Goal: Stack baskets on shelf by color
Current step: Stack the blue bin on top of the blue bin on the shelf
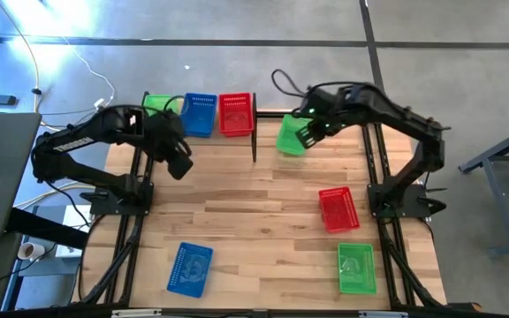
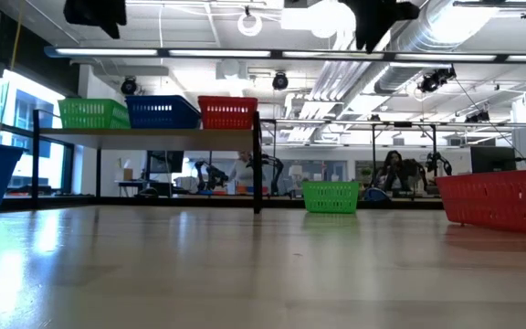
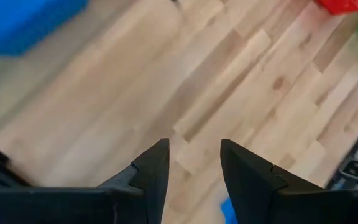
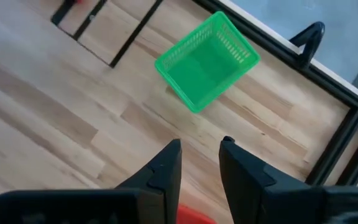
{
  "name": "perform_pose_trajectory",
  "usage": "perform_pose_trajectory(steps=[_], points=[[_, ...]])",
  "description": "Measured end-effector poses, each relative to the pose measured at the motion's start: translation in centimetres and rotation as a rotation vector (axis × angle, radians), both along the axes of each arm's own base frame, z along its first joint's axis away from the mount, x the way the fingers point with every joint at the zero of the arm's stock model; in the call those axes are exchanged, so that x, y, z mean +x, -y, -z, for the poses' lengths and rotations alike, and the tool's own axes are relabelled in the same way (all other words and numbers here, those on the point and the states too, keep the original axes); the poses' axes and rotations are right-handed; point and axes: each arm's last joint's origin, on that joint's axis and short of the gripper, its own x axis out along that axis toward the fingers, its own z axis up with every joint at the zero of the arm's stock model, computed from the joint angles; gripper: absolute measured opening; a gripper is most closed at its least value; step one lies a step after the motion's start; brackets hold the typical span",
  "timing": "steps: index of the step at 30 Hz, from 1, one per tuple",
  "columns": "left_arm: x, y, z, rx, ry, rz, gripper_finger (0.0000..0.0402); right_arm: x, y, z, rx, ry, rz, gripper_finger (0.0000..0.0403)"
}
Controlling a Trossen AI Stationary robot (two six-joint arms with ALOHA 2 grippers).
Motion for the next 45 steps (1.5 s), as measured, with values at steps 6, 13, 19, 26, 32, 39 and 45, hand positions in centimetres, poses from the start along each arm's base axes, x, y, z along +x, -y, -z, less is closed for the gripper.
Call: perform_pose_trajectory(steps=[6, 13, 19, 26, 32, 39, 45], points=[[0.2, 2.5, 0.2, -0.073, -0.035, -0.024, 0.0133, -1.8, 0.5, -1.2, 0.003, 0.032, -0.058, 0.0094], [0.5, 6.1, 3.1, -0.13, -0.102, -0.099, 0.0133, -2.2, 0.9, -1.4, 0.001, 0.023, -0.121, 0.0094], [0.9, 9.4, 6.1, -0.165, -0.113, -0.145, 0.0133, -2.2, 0.8, -1.4, -0.002, 0.017, -0.149, 0.0094], [-0.1, 13.1, 9.1, -0.207, -0.131, -0.23, 0.0133, -2.2, 0.8, -1.4, -0.001, 0.018, -0.151, 0.0094], [-0.7, 16.0, 11.6, -0.255, -0.126, -0.3, 0.0133, -2.2, 0.8, -1.4, -0.001, 0.018, -0.163, 0.0094], [-0.4, 18.8, 13.3, -0.255, -0.165, -0.341, 0.0133, -2.1, 0.8, -1.4, 0.002, 0.019, -0.172, 0.0094], [0.6, 20.6, 14.8, -0.278, -0.173, -0.36, 0.0133, -2.1, 0.8, -1.4, 0.004, 0.018, -0.191, 0.0094]])
